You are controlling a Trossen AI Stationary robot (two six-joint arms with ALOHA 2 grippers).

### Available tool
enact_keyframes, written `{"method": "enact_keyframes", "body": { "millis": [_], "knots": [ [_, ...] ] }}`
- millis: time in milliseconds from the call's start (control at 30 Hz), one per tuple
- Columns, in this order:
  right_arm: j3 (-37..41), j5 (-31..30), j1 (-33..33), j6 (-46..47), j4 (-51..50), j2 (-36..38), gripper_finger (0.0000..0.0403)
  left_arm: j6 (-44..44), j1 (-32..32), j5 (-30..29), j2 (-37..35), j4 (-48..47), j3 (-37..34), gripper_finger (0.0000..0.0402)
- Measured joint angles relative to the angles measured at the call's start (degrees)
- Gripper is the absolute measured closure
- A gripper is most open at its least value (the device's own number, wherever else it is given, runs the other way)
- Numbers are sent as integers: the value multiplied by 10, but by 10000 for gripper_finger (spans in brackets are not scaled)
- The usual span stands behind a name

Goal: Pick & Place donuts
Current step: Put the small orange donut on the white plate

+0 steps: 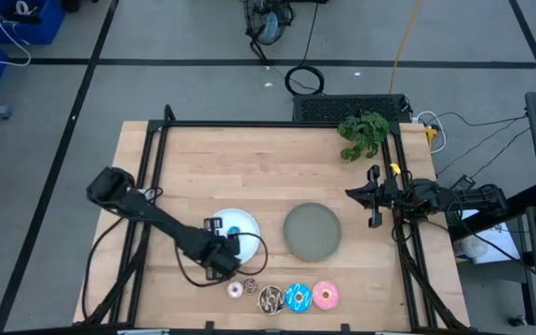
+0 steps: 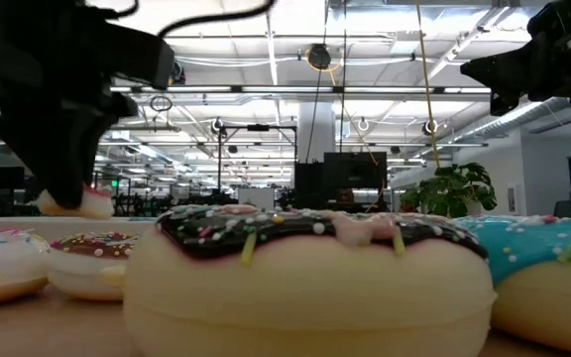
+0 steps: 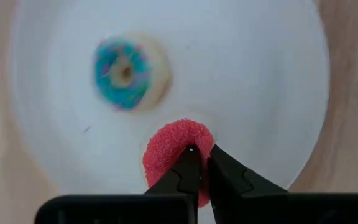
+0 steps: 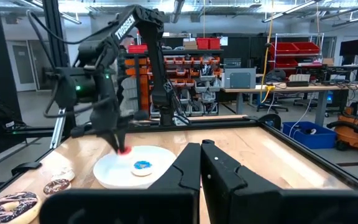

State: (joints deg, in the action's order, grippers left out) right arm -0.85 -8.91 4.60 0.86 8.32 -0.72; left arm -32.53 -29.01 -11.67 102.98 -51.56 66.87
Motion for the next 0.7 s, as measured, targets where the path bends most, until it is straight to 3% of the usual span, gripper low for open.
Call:
{"method": "enact_keyframes", "body": {
  "millis": [333,700],
  "knots": [
    [0,0,0,0,0,0,403,7,17,36,29,16,0,365],
    [0,0,0,0,0,0,403,14,15,37,10,14,0,226]
  ]
}}
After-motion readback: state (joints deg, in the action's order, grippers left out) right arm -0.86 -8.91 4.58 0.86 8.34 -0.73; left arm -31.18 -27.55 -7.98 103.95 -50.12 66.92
